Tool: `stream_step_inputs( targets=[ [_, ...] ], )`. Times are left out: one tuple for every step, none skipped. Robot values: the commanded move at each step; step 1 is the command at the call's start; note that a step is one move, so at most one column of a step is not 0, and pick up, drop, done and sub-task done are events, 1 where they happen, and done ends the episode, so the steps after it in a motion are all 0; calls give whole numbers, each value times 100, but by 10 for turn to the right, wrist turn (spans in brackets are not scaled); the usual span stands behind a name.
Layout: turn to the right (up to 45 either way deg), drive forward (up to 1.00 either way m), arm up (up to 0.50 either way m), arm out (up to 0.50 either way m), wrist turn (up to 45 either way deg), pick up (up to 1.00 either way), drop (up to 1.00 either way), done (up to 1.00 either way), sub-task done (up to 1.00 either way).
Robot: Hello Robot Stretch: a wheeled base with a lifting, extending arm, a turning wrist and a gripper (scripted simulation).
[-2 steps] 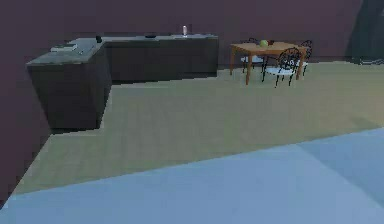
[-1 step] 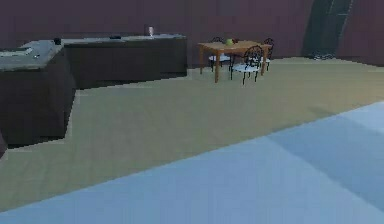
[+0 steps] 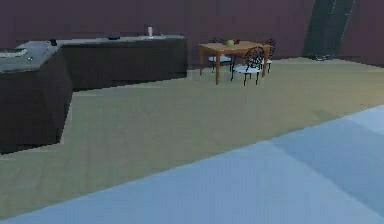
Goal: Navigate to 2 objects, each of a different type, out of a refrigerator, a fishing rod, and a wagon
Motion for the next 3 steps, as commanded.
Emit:
stream_step_inputs(
  targets=[
    [300, 0, 0, 0, 0, 0, 0, 0, 0],
    [0, 100, 0, 0, 0, 0, 0, 0, 0],
    [0, 100, 0, 0, 0, 0, 0, 0, 0]
  ],
)
